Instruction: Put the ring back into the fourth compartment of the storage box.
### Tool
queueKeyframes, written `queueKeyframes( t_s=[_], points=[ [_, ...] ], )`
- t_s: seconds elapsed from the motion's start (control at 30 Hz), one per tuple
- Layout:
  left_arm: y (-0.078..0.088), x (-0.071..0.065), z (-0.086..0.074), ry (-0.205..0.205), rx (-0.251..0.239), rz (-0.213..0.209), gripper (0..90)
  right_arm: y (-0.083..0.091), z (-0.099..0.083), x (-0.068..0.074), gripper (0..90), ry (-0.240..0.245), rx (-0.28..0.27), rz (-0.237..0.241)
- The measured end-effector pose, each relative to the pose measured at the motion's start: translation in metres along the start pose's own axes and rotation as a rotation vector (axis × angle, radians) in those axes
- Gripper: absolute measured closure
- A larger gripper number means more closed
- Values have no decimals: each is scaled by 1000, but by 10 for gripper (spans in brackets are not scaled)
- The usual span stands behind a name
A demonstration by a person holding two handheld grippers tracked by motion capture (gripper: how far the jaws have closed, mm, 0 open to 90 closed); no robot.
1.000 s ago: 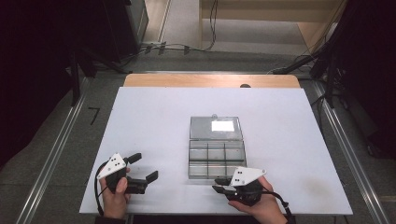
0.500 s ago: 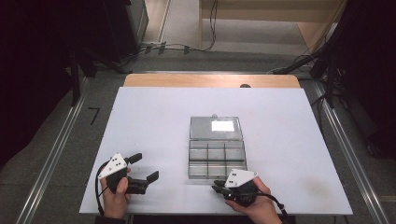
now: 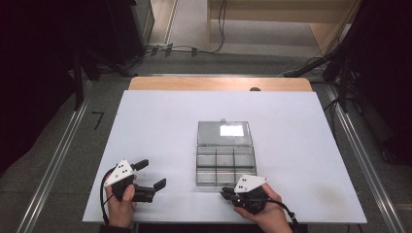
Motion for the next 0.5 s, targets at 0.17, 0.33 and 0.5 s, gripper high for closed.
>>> queueKeyframes(
  t_s=[0.17, 0.33, 0.5],
  points=[
    [0, 0, 0, 3, -1, 1, 0, 0, 0, 1, 851, -2, 3, -3],
    [0, 1, 0, 5, -1, 0, 0, 0, 1, 2, 854, -3, 4, -14],
    [1, 1, 0, 5, -4, -2, 0, 0, 1, 2, 871, -6, 0, -6]
  ],
)
Point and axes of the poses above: each handheld gripper's, and its own axes: y roughly backward along the jaws, z roughly out of its top, x roughly to its left, the point moved 4 cm from there along -y, roughly forward along the jaws, and after that the axes turned 11 degrees about z, right-handed, at the moved point
